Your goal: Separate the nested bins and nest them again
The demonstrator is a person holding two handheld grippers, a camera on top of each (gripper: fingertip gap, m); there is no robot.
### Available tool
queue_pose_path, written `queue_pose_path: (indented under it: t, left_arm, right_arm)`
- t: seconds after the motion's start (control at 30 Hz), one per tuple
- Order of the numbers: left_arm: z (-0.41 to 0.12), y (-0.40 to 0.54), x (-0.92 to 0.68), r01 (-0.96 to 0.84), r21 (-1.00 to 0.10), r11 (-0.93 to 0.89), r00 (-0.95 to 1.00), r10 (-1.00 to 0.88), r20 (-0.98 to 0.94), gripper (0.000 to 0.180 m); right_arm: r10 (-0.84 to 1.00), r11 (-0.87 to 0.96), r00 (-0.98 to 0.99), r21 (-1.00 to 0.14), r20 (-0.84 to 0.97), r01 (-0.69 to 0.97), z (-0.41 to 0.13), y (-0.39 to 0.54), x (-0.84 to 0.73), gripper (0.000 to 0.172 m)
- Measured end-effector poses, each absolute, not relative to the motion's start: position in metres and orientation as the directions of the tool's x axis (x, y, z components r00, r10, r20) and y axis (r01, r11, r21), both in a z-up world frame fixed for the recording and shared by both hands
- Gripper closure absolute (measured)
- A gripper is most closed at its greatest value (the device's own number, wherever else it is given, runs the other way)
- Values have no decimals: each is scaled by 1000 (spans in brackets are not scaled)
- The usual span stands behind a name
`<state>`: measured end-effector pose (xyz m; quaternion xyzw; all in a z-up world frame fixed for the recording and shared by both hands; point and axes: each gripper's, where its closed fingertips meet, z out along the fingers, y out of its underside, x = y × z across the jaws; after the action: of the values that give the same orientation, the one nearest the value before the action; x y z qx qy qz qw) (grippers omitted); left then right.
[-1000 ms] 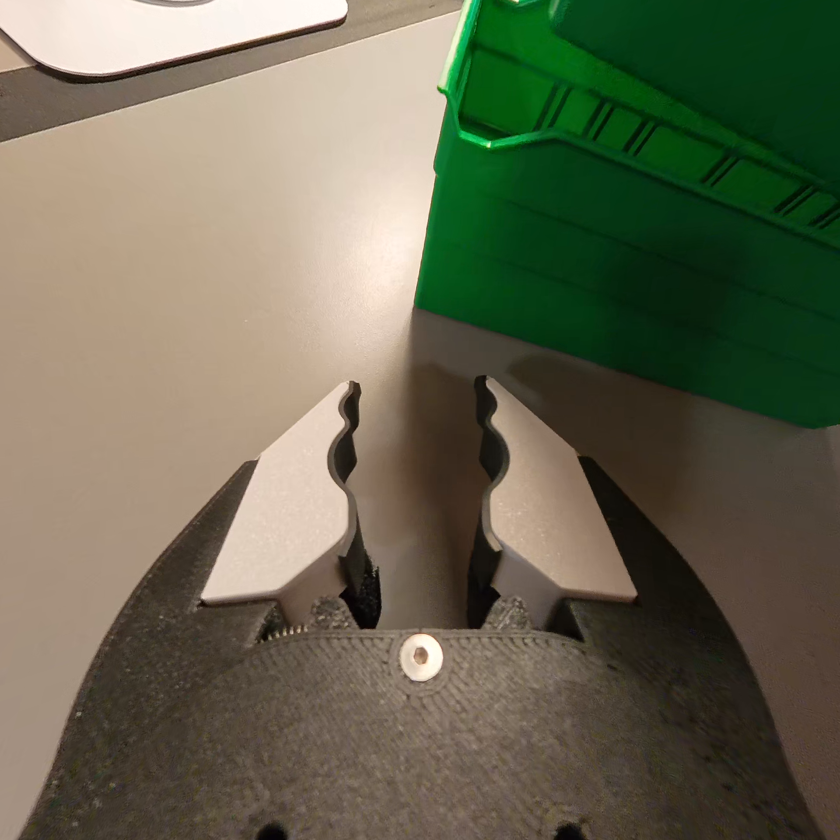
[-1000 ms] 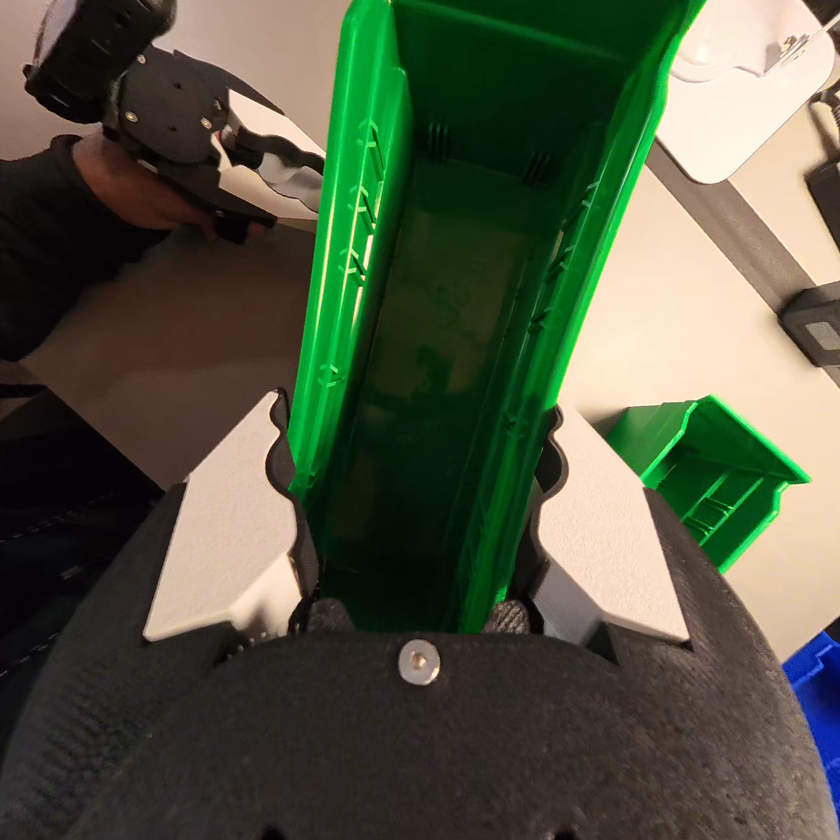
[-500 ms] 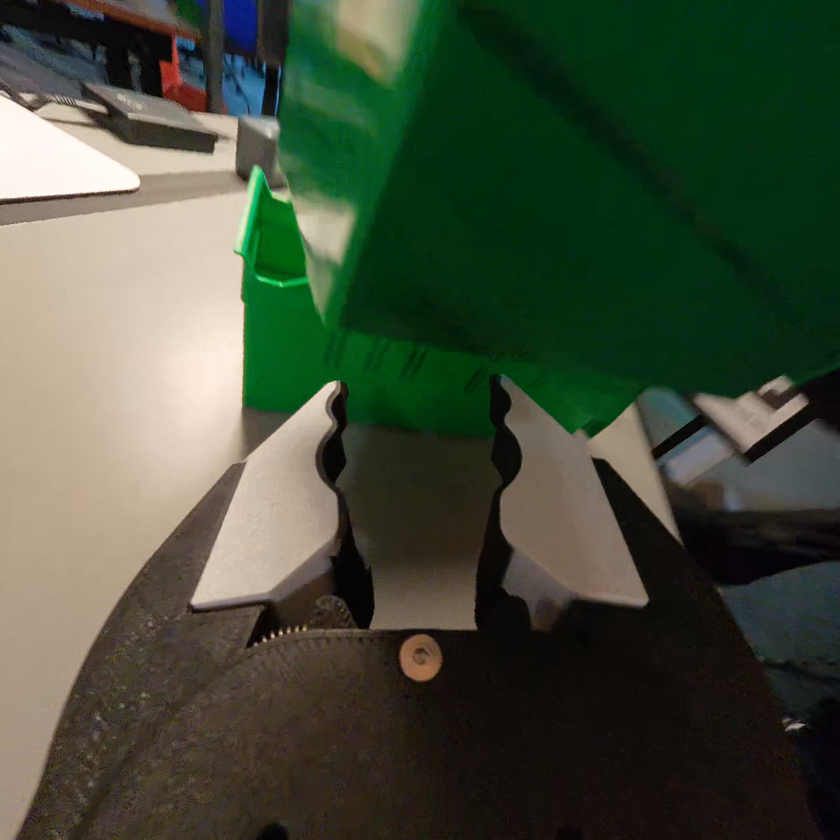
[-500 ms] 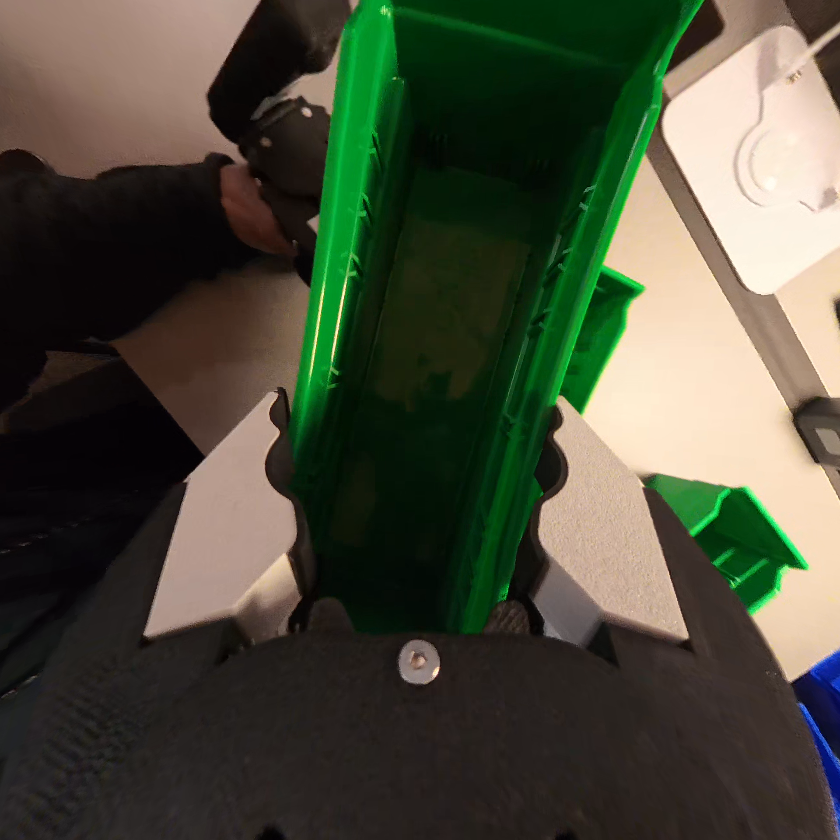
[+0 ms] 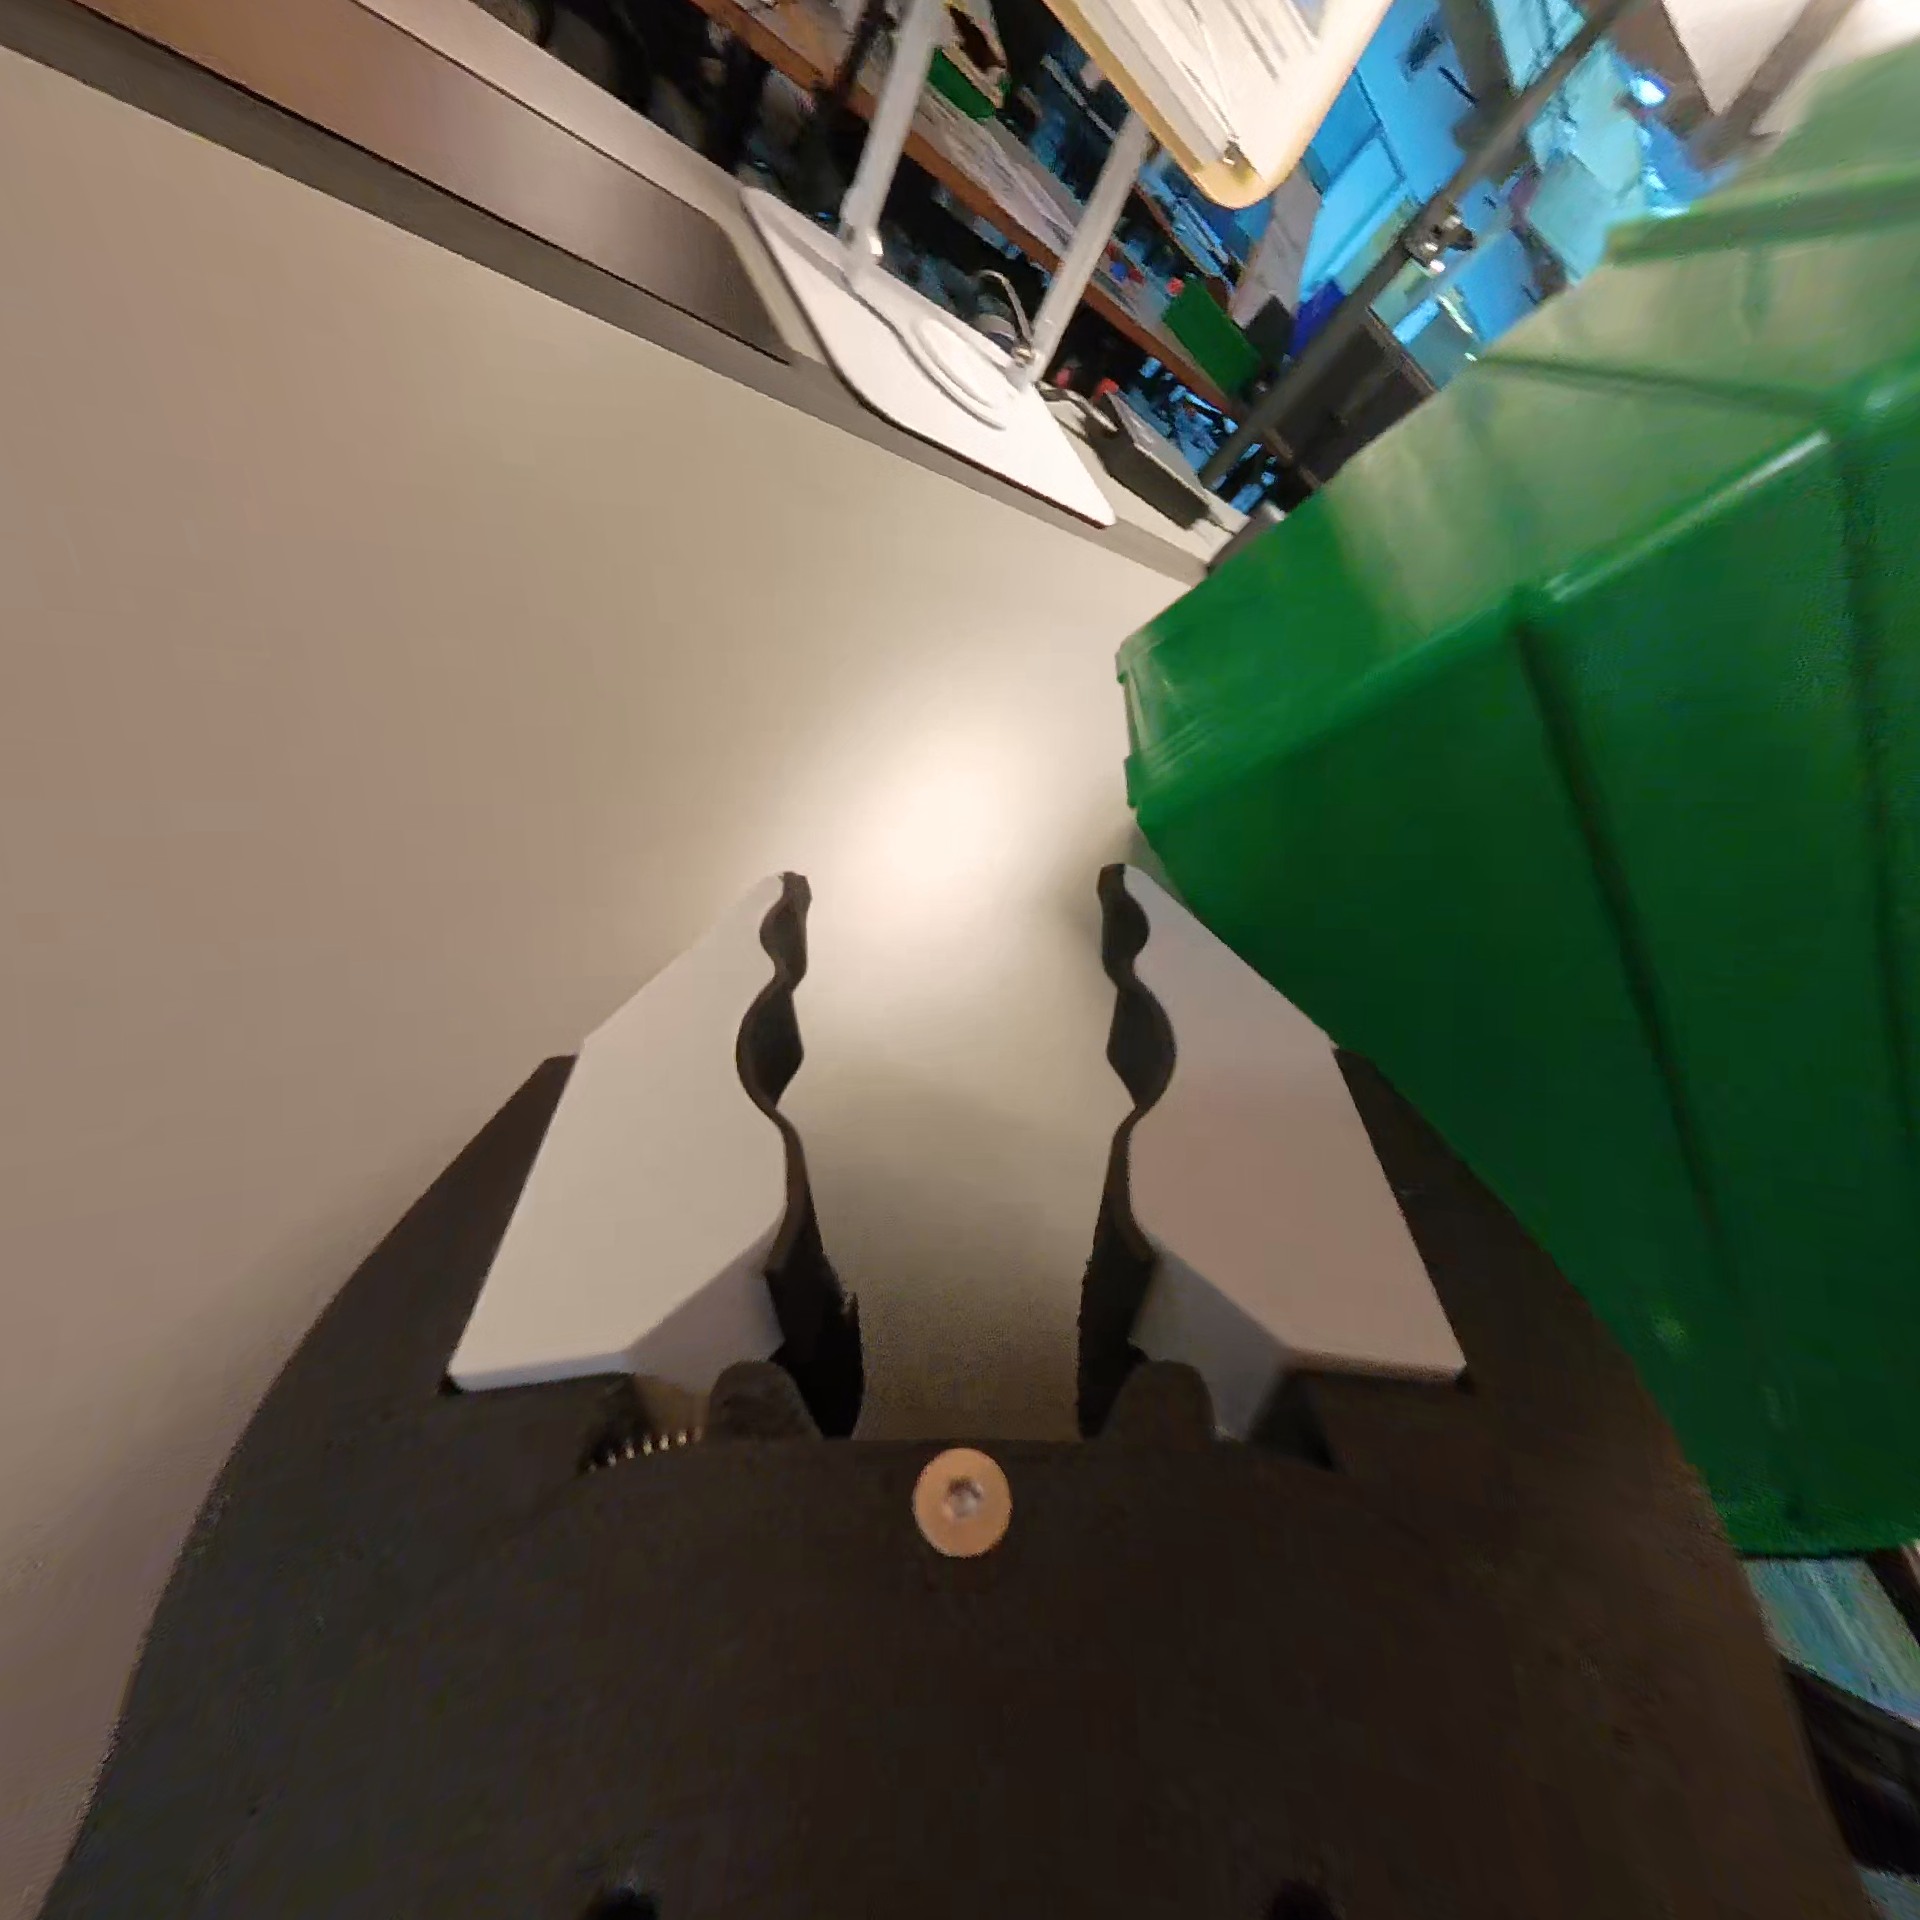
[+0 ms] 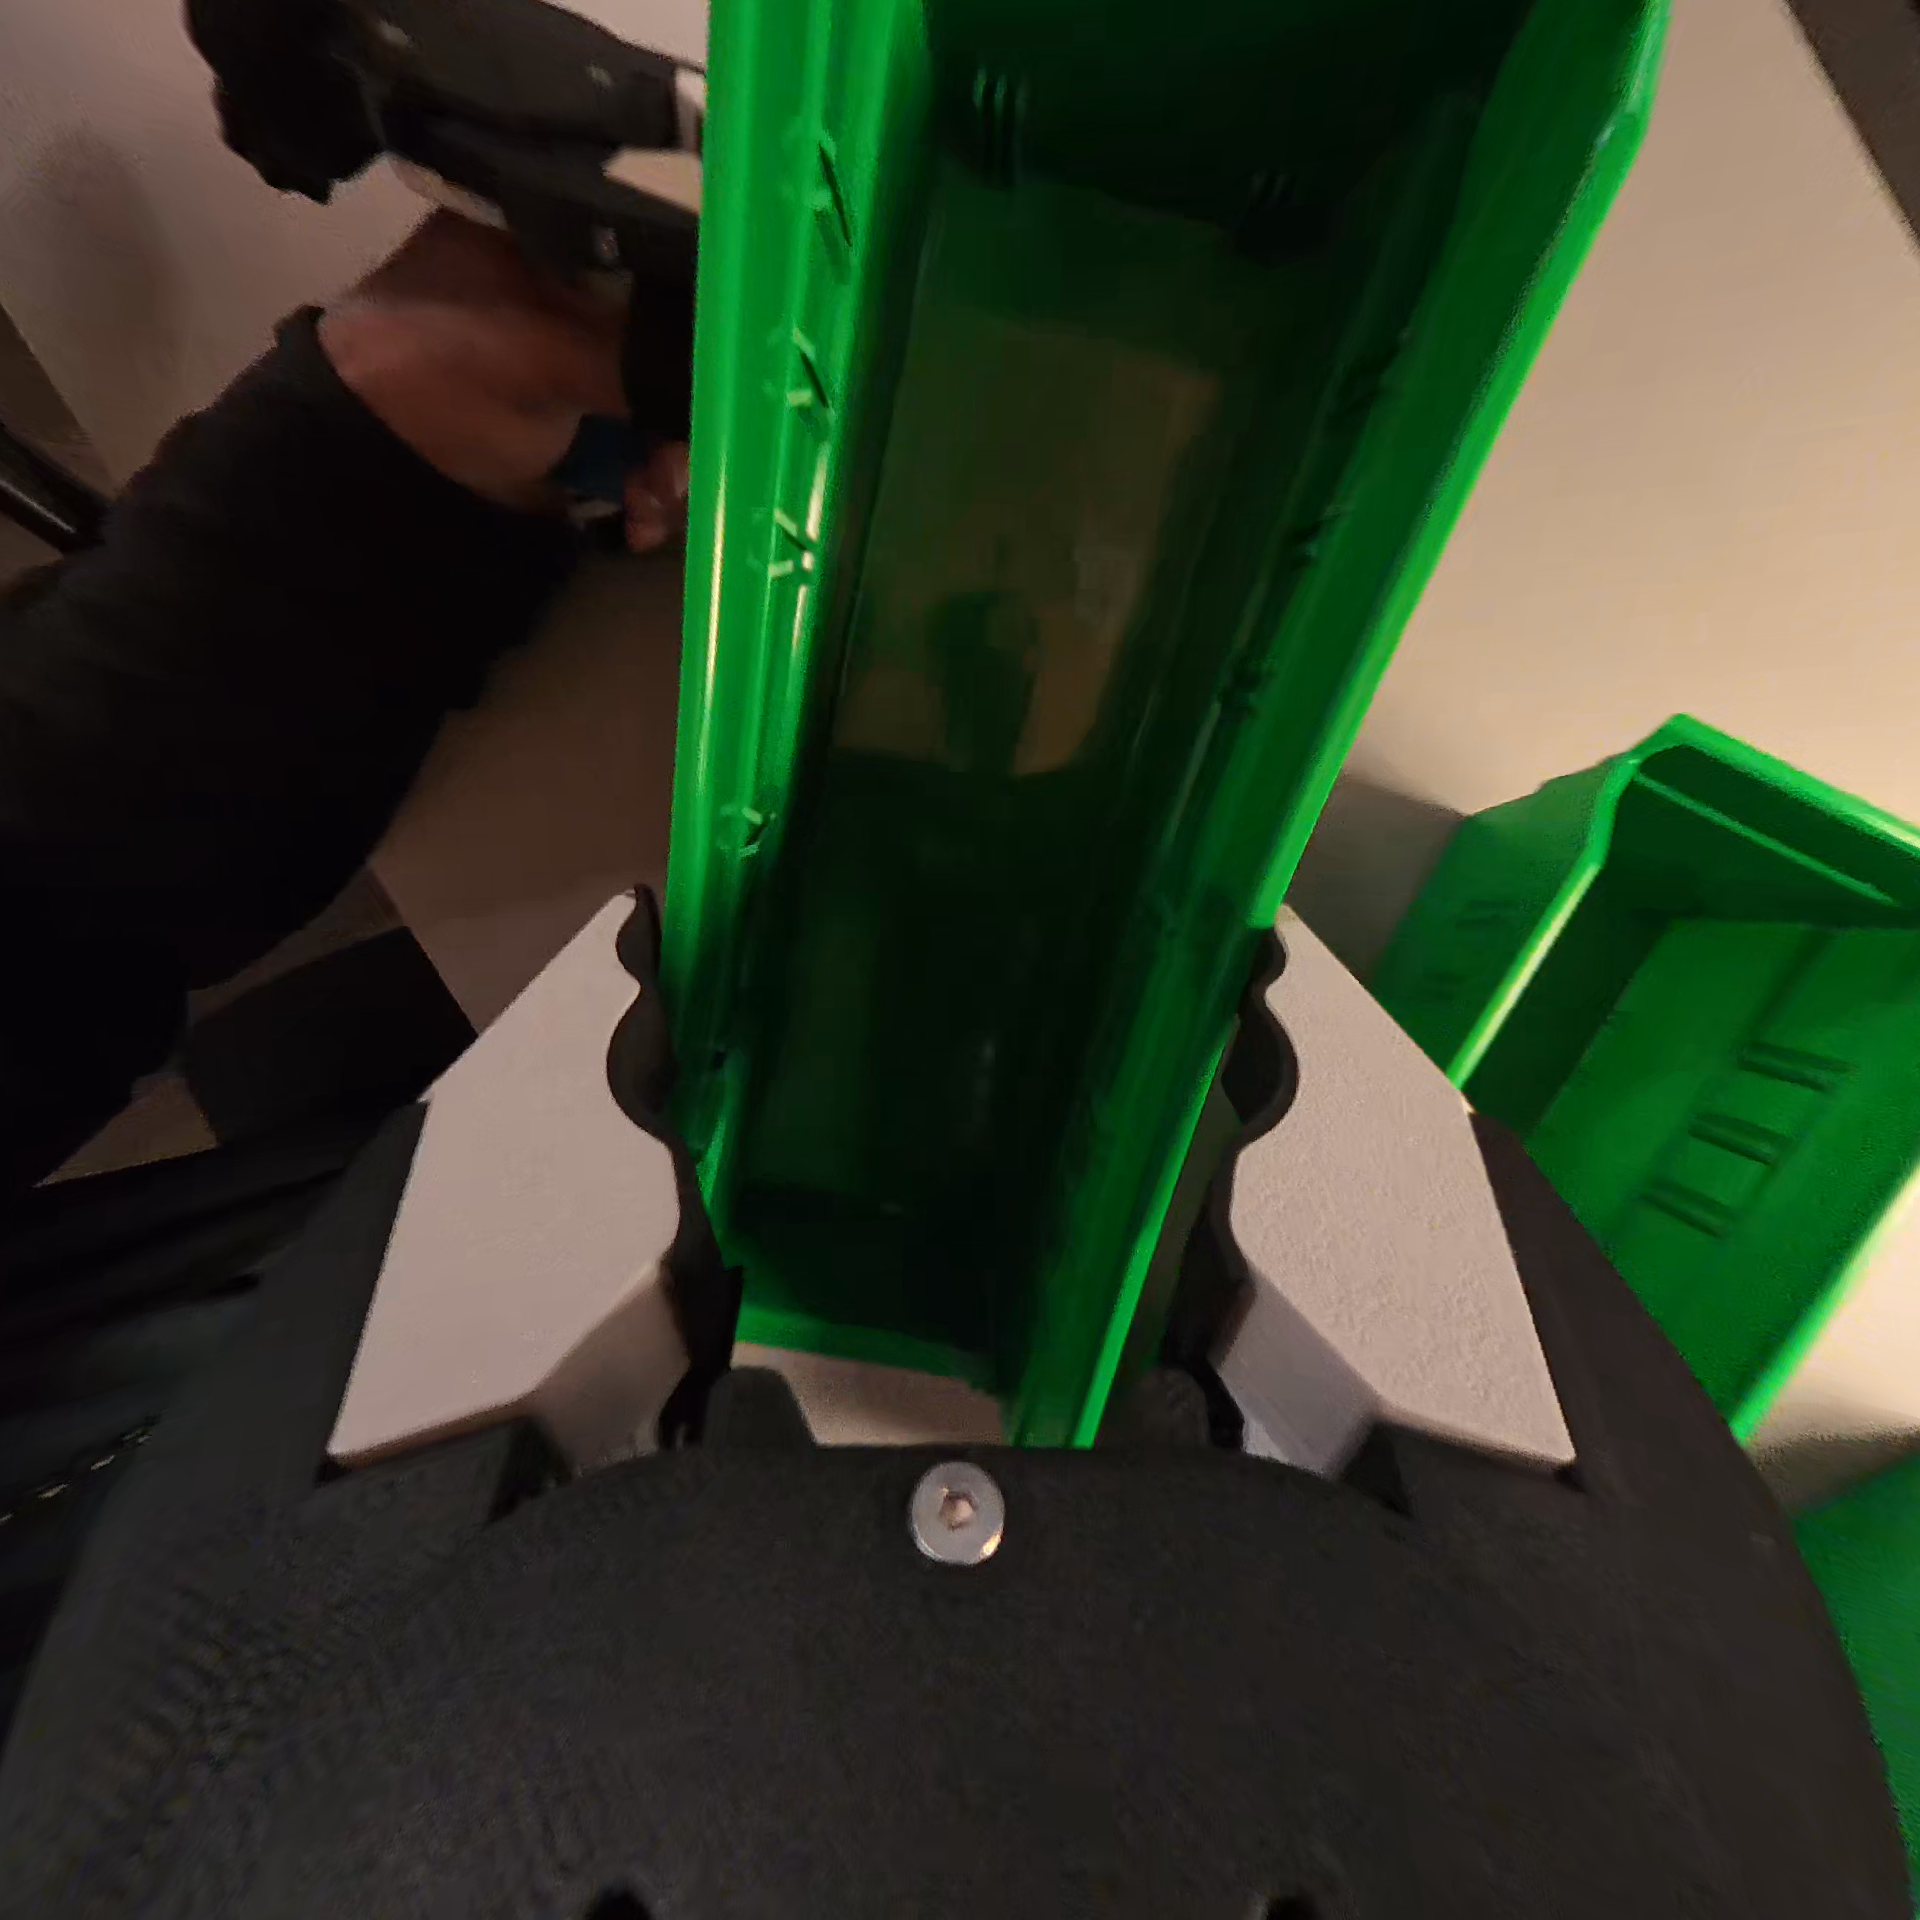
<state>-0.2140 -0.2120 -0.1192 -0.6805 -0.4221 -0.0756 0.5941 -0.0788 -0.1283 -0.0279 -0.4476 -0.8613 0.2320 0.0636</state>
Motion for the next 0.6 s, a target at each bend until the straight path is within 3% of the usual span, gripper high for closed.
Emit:
queue_pose_path:
  t: [0.2, 0.3, 0.4, 0.6]
  left_arm:
    - [-135, -220, -221, 682, -731, 14, 600, 560, 571, 137]
    - [-132, -227, -227, 671, -739, 50, 585, 576, 570, 128]
    - [-125, -243, -241, 572, -819, 47, 593, 666, 452, 120]
    - [-128, -226, -230, 538, -841, -51, 673, 628, 392, 112]
  right_arm:
    - [826, 455, -553, -453, -107, 767, -52, -128, -83, 61]
    - [842, 445, -533, -454, -80, 772, -63, -123, -87, 56]
    - [831, 439, -543, -459, -120, 773, -80, -129, -83, 49]
    - [739, 244, -598, -703, -311, 668, -21, -138, -66, 50]
